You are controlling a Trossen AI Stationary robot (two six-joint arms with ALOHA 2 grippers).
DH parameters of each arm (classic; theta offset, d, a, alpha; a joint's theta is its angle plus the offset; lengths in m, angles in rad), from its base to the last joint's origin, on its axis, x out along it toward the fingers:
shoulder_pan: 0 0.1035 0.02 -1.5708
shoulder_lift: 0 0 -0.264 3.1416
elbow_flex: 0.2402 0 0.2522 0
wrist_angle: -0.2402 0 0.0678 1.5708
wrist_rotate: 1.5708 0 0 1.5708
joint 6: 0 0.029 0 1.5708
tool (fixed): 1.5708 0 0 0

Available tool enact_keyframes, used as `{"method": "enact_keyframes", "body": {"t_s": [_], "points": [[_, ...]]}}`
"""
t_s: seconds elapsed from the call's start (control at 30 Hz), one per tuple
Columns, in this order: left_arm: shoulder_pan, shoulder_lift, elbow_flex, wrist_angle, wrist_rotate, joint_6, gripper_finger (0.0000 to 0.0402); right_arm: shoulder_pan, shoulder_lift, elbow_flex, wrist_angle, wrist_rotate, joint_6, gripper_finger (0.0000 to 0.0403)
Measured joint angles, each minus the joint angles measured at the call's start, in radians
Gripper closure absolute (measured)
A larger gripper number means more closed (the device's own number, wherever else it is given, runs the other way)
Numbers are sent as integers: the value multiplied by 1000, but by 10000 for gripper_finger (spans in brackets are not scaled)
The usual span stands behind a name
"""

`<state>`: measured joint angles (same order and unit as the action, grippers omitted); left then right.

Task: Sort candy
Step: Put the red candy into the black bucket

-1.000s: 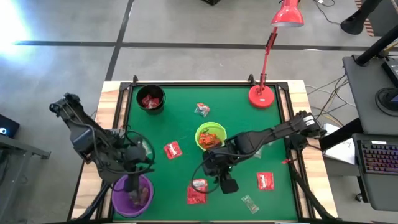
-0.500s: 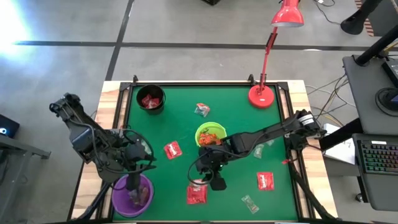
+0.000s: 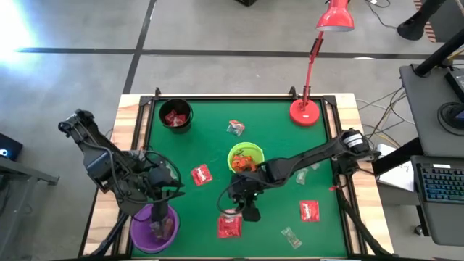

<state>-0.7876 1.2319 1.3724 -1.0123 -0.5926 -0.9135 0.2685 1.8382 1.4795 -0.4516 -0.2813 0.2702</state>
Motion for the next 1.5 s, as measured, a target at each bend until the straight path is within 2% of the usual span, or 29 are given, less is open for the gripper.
{"method": "enact_keyframes", "body": {"t_s": [0.33,0.77,1.5], "points": [[0,11,2,7,-1,-115,299,43,88,-9,46,-42,-35,266],[0,41,3,40,0,-135,299,56,171,-8,99,-44,-45,266],[0,41,3,38,2,-121,299,49,177,-15,158,-59,-60,266]]}}
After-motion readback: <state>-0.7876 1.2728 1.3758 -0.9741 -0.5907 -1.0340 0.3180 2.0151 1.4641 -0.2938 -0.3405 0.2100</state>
